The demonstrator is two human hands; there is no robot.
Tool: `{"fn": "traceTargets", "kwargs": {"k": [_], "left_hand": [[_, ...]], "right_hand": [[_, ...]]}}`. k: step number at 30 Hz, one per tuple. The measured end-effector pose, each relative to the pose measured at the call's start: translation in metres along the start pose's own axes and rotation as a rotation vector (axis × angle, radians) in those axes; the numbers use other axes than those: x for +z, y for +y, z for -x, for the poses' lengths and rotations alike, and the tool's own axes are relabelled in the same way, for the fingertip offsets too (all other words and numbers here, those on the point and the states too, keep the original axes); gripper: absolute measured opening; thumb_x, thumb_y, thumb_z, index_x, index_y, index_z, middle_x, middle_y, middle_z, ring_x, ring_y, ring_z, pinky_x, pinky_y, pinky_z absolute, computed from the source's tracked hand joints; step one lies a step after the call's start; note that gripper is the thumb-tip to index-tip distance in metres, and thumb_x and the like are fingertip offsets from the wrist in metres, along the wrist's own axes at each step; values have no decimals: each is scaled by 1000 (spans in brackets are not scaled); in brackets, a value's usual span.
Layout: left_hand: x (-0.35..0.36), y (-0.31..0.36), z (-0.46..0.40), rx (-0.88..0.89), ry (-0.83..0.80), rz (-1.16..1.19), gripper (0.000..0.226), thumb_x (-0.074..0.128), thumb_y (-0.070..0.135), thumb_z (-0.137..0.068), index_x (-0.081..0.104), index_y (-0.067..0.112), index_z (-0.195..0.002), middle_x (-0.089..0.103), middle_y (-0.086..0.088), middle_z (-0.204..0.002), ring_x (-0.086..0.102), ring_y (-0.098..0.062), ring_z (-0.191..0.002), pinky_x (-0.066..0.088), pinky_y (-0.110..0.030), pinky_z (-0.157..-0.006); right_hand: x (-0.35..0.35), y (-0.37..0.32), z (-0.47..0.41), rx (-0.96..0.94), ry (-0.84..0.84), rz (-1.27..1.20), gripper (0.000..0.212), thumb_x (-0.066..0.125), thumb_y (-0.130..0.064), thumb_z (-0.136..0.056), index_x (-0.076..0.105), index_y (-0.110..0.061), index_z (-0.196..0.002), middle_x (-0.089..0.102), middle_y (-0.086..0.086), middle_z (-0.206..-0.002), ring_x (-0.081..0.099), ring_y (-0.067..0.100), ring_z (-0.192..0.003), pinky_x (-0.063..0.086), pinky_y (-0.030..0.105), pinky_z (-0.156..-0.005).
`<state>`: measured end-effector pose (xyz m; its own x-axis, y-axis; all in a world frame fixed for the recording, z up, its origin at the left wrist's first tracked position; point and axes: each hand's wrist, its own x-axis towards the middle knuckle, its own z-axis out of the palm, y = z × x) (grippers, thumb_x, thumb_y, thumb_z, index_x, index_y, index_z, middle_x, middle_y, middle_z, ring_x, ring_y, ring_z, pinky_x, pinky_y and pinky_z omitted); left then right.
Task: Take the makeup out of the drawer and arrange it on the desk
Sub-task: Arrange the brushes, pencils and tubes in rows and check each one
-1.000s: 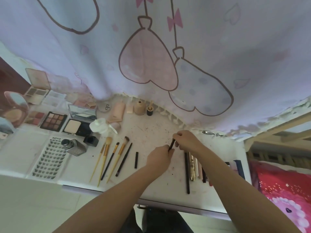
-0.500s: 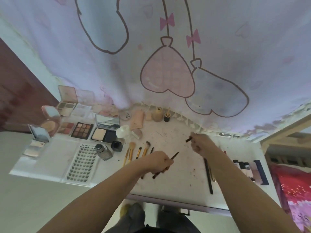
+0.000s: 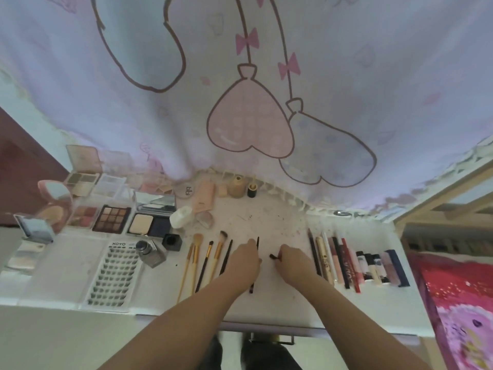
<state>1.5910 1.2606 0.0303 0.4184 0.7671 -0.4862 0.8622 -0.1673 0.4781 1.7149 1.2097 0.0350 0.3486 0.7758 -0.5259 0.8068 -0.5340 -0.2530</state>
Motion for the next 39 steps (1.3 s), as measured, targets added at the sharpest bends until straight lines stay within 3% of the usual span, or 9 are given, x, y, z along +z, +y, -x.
{"fn": "traceTargets", "kwargs": {"k": [3, 8, 14, 19, 24, 29, 33, 35, 39], "left_hand": [[6, -14, 0, 59, 10, -82, 35, 47, 19, -94, 31, 13, -125, 52, 0, -80, 51, -14, -64, 36, -26, -49], [2, -30, -1, 156, 13, -283, 26, 38, 11, -94, 35, 12, -120, 52, -1, -77, 58, -23, -70, 34, -30, -48], [-11, -57, -1, 159, 51, -443, 22, 37, 14, -97, 40, 14, -119, 59, -4, -104, 62, -26, -85, 39, -34, -57], [-19, -48, -2, 254, 104, -425, 14, 37, 25, -98, 42, 15, -106, 57, -4, -103, 60, -25, -87, 38, -33, -60], [-4, 16, -7, 389, 30, -297, 23, 35, 31, -100, 44, 12, -108, 56, -8, -103, 58, -29, -86, 42, -36, -66], [41, 72, -19, 290, -76, -139, 28, 33, 32, -99, 47, 10, -112, 57, -10, -109, 57, -29, -96, 42, -35, -75], [55, 91, -27, 145, -105, -13, 29, 32, 28, -100, 49, 7, -110, 59, -12, -112, 58, -30, -101, 45, -36, -84], [53, 91, -28, 71, -116, 94, 30, 34, 27, -99, 52, 7, -111, 60, -12, -111, 59, -29, -100, 45, -34, -81], [41, 81, -24, -27, -112, 358, 29, 39, 32, -99, 55, 10, -106, 61, -6, -98, 57, -21, -87, 43, -28, -71]], "right_hand": [[10, -6, 2, -34, 8, 146, 24, 38, -31, -98, 52, -13, -105, 62, 6, -103, 61, 24, -90, 39, 29, -63], [25, -37, -2, -94, -22, 242, 33, 32, -29, -100, 62, -15, -103, 66, 4, -101, 63, 23, -90, 41, 28, -63], [37, -69, -10, -147, -22, 262, 31, 35, -26, -99, 64, -15, -102, 66, 5, -103, 63, 25, -92, 41, 30, -64], [9, -43, -17, -114, 43, 129, 37, 32, -35, -99, 61, -12, -101, 64, 8, -103, 61, 26, -92, 38, 28, -66], [-54, 30, -40, 22, 166, 144, 27, 38, -29, -96, 56, -12, -107, 64, 9, -106, 59, 27, -93, 40, 29, -69], [-71, 57, -62, 42, 149, 314, 38, 35, -42, -98, 53, -12, -114, 64, 5, -101, 62, 23, -89, 43, 30, -64], [-65, 54, -71, -42, 119, 369, 34, 41, -41, -96, 59, -13, -103, 64, 4, -91, 63, 23, -84, 43, 30, -61], [-64, 50, -71, -80, 115, 341, 27, 44, -35, -93, 60, -14, -93, 58, 0, -77, 58, 21, -73, 41, 28, -57], [-62, 37, -66, -153, 91, 79, 20, 45, -31, -88, 50, -14, -78, 51, -1, -66, 50, 17, -60, 33, 26, -49]]}}
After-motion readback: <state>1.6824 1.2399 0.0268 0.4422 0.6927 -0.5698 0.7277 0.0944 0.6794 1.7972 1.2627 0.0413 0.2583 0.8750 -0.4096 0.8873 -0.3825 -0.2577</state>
